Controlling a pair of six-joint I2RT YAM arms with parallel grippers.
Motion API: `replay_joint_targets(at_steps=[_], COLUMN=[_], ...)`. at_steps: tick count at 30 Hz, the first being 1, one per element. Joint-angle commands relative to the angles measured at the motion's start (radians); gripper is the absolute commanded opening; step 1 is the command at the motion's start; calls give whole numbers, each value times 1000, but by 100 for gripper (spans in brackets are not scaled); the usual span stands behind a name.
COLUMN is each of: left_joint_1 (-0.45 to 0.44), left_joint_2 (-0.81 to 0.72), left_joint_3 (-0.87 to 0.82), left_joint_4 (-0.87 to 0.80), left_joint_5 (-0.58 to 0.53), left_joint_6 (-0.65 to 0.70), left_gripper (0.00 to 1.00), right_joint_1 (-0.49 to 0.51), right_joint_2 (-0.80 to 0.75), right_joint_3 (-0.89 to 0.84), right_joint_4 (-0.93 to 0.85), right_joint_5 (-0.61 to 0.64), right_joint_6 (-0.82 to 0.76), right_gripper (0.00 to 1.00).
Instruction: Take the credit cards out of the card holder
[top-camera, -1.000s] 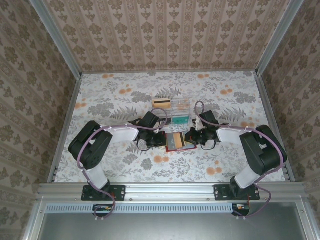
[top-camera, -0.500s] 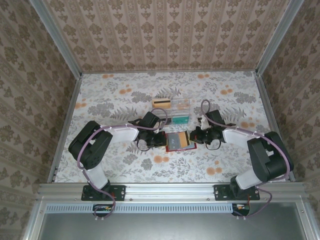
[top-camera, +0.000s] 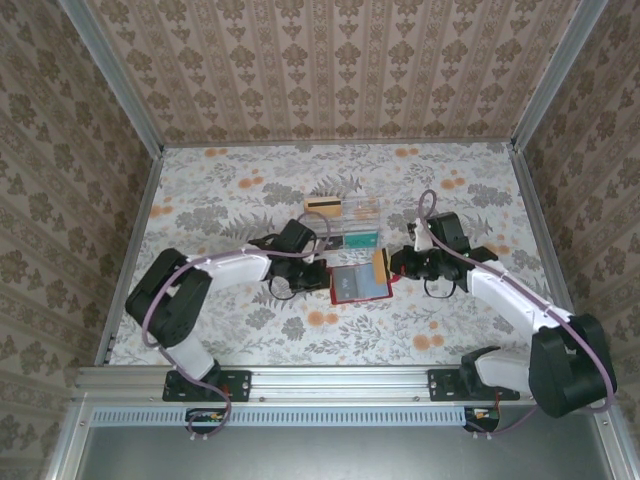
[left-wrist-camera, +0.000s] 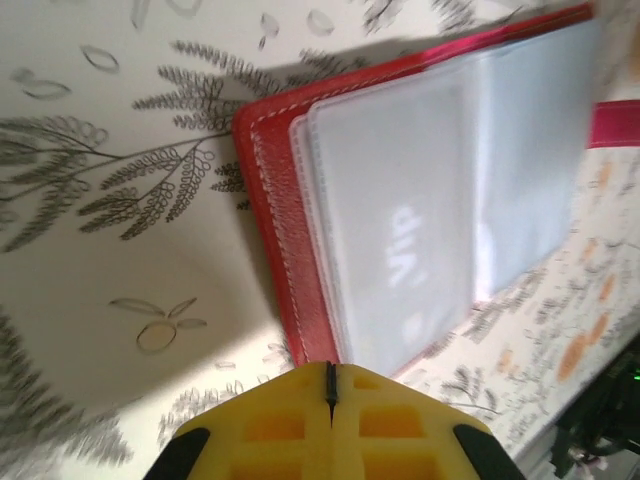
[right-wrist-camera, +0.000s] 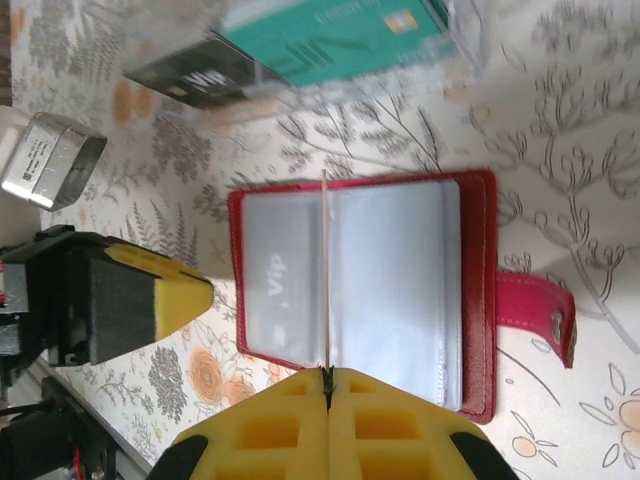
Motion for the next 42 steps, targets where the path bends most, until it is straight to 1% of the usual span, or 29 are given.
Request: replay_joint_targets(at_steps=[1,2,3,6,8,10,11,12,13,15,18,21,24,26,30,33,37,42], left_joint_1=[52,71,94,172,223,285,310,337,358,395,442,471,489,498,508,511,512,512], left_joint_2=[-126,-157,-193,-297,-365,-430,-456,-483,-509,-556,-615,-662,-694,-711,-738,-744,-744,-746], left_joint_3=[54,54,54,44,36,30,26,22,16,2,-16,-32,-42,-45,-45,-40,-39,-52], left_joint_4=[-85,-99,-115,-155,-181,-213,-225,-238,-252,-275,-302,-336,-362,-378,-403,-419,-428,-417], left_joint_5=[-24,-31,-40,-51,-54,-57,-58,-59,-59,-59,-41,-38,-36,-37,-40,-42,-45,-44], left_joint_6=[38,40,44,53,64,76,81,83,87,88,93,104,111,116,125,127,129,115], left_gripper=[16,19,24,51,59,75,77,87,92,99,100,100,100,100,100,100,100,100], right_joint_1=[47,65,87,157,193,219,232,244,256,275,295,305,320,325,326,326,326,330], right_joint_2=[-36,-31,-23,9,35,65,80,100,120,158,238,323,406,447,485,525,564,604], right_joint_3=[103,131,166,264,317,361,379,403,428,469,538,627,712,743,751,799,832,858], right_joint_4=[-102,-122,-145,-176,-173,-154,-145,-141,-141,-127,-111,-134,-157,-150,-98,-126,-126,-138], right_joint_5=[100,125,158,244,288,300,318,328,324,348,383,409,483,508,500,480,469,465], right_joint_6=[-118,-150,-189,-324,-418,-531,-579,-643,-712,-821,-975,-1110,-1222,-1286,-1420,-1495,-1547,-1549], right_gripper=[0,0,0,0,0,0,0,0,0,0,0,0,0,0,0,0,0,0])
